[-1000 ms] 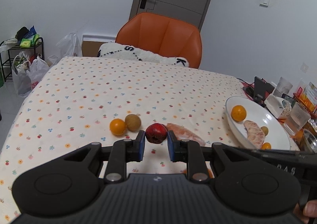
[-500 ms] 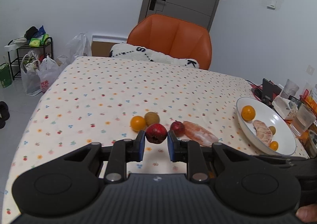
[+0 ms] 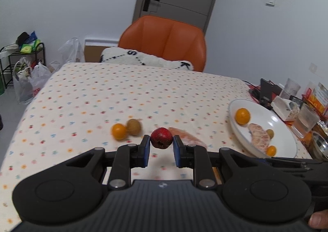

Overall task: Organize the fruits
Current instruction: 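Close the right gripper on the large orange and lift it while the left holds the plum, then carry the orange and plum onto the white plate and open both grippers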

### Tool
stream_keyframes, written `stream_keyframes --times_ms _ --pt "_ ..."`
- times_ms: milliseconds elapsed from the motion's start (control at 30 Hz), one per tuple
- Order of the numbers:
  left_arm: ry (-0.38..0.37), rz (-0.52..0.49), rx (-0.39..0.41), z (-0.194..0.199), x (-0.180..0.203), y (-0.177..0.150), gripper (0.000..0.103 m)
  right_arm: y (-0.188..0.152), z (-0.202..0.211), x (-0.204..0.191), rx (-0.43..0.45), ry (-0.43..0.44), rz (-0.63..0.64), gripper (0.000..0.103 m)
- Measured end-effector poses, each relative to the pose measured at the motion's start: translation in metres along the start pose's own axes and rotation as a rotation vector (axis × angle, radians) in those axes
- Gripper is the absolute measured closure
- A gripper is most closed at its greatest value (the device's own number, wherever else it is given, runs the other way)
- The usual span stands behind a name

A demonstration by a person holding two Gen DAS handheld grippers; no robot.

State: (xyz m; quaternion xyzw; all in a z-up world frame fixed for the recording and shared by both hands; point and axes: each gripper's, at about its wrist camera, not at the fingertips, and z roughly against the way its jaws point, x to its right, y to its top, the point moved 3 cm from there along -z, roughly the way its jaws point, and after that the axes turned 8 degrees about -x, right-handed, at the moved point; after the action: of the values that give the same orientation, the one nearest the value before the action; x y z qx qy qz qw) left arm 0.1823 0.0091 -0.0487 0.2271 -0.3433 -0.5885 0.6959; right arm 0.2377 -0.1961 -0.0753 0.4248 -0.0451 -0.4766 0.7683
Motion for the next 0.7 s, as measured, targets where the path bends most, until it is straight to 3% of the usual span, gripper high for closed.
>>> stream_keyframes --times_ms 700 --pt "-0.112 -0.137 -0.008 -0.019 0.091 0.009 0.081 -0.002 0.073 0.074 0.134 -0.158 -0.12 0.064"
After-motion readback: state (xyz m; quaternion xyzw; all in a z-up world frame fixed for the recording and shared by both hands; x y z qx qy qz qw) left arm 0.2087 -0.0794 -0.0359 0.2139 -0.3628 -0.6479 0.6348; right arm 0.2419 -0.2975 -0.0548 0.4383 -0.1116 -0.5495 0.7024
